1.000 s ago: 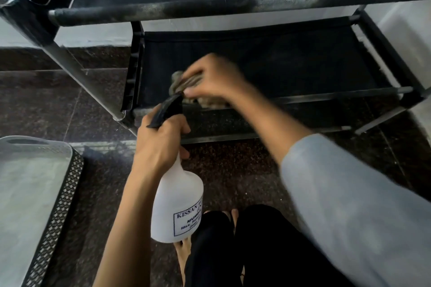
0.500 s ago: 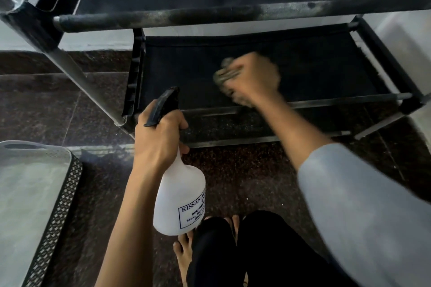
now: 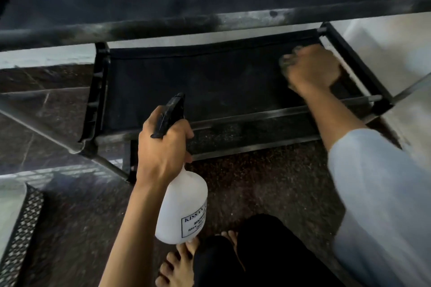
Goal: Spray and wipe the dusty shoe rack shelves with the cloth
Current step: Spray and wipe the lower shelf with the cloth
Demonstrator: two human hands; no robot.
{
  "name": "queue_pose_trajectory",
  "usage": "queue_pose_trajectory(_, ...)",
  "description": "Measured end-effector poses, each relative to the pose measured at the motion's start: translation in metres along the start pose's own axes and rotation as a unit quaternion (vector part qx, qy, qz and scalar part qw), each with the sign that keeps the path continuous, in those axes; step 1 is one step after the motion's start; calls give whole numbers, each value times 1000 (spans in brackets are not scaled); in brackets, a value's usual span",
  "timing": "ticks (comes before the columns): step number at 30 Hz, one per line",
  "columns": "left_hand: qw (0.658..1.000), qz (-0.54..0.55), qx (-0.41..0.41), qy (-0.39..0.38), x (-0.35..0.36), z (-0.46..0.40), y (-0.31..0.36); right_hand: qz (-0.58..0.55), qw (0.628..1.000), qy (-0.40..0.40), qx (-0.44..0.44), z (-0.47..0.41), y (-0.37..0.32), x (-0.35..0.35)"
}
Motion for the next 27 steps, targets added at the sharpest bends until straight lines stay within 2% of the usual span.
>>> queue_pose_trajectory(2,1000,3,-4,-4,9,-5,-4,-63,992,-30,-105,29,-39,0)
queue_pose_trajectory(4,1000,9,-6,-4,18,-8,-6,-112,961,-81,-238,68,-77,-5)
queue_pose_trajectory(6,1000,14,-5,-7,26,-9,-7,-145,941,-105,-288,84,-90,-5)
queue_pose_trajectory(8,1000,8,-6,-10,30,-8,-7,-145,957,-84,-237,64,-74,-1)
queue_pose_trajectory(10,1000,2,0,-14,31,-8,-7,-89,986,-27,-140,26,-39,5)
queue_pose_trajectory(12,1000,3,10,-15,31,-7,-9,-36,998,10,-56,-10,3,8)
queue_pose_trajectory(15,1000,14,19,-10,30,-5,-14,-4,1000,7,-18,-33,29,11)
queue_pose_trajectory(17,1000,24,15,-1,29,-5,-17,-10,1000,20,-10,-28,13,14)
queue_pose_trajectory(19,999,33,6,4,29,-6,-19,-47,998,19,-42,-3,-22,16)
queue_pose_trajectory(21,999,34,6,5,29,-7,-20,-99,981,-22,-166,42,-67,15)
queue_pose_trajectory(23,1000,25,17,3,30,-7,-19,-132,942,-65,-302,91,-103,6)
queue_pose_trajectory(24,1000,19,23,1,30,-7,-19,-146,926,-74,-340,103,-112,4)
queue_pose_trajectory(25,1000,16,27,-1,30,-7,-19,-152,922,-76,-348,103,-114,5)
queue_pose_trajectory(27,1000,14,26,-3,30,-7,-20,-142,944,-72,-287,78,-97,11)
Point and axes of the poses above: each hand's wrist, its own z-axis away from the middle knuckle, its own x-axis out of the palm, y = z × x, the point moved 1 cm from there along -z, towards the middle knuckle, and after that the axes turned 13 degrees about z, right-handed, at the moved point
